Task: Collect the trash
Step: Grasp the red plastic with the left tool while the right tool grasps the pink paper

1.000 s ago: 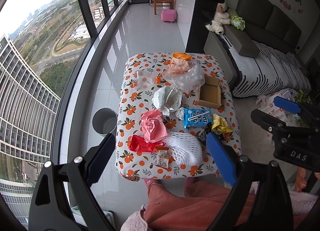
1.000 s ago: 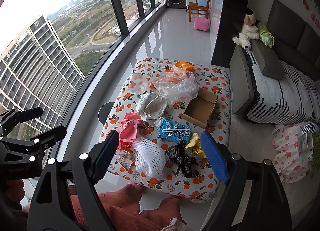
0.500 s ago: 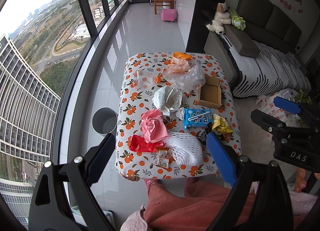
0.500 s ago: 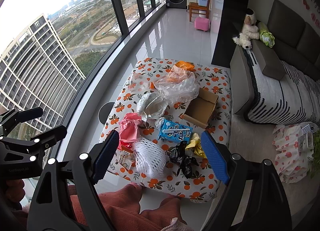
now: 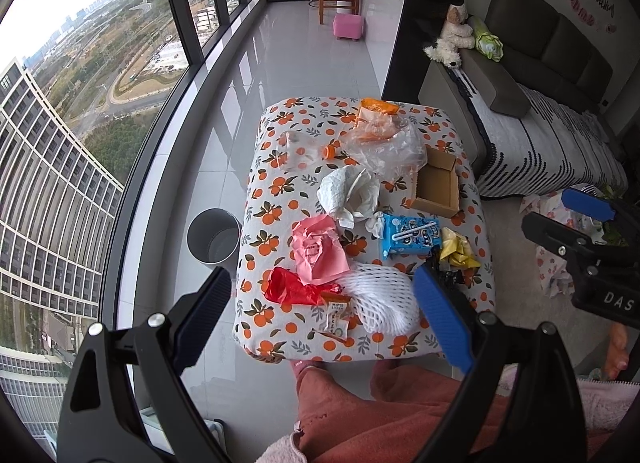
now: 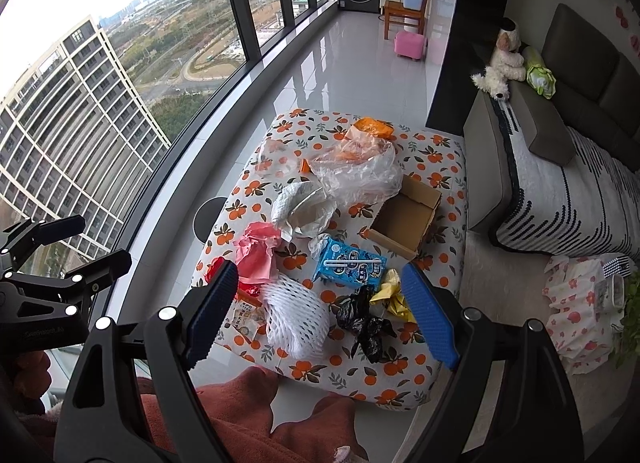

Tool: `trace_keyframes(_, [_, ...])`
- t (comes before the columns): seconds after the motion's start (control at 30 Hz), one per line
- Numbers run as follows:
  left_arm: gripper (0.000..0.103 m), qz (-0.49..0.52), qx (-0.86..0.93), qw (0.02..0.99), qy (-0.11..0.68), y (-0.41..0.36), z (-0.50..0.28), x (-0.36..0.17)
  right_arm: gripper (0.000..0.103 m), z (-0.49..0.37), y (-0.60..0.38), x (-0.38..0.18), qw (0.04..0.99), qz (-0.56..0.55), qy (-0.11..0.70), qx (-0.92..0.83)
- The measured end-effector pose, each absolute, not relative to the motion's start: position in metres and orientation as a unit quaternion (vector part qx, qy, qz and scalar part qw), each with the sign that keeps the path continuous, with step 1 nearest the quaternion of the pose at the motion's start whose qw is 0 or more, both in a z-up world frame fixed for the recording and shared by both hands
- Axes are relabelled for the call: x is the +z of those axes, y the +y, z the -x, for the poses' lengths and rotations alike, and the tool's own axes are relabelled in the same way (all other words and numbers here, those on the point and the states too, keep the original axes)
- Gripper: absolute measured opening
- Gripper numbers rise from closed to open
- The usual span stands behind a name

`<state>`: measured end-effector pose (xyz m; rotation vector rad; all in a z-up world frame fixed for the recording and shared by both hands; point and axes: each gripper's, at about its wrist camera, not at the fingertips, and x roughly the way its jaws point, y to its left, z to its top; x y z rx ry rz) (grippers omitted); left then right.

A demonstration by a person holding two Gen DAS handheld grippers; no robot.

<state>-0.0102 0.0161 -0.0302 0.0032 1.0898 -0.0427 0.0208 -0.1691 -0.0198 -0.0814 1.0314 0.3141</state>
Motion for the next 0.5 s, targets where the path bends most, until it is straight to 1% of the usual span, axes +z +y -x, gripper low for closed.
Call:
trace_keyframes(0.2, [0.092, 0.012, -0.02, 0.844, 0.535, 0.037, 0.003, -0.065, 0.08, -0.049, -0.139, -0.052, 0.844, 0.06, 0.501, 0.181])
trace_keyframes(0.33, [0.092, 0.03, -0.009, 0.828, 0.559, 0.058, 0.0, -0.107, 0.08, -0.066, -0.109, -0.089, 0.828, 0.076, 0.512, 0.216])
trace_keyframes(0.5, [0.092, 0.052, 0.006, 0.812, 0.582, 0.087, -0.006, -0.172, 0.08, -0.086, -0.065, -0.151, 0.801, 0.089, 0.533, 0.256])
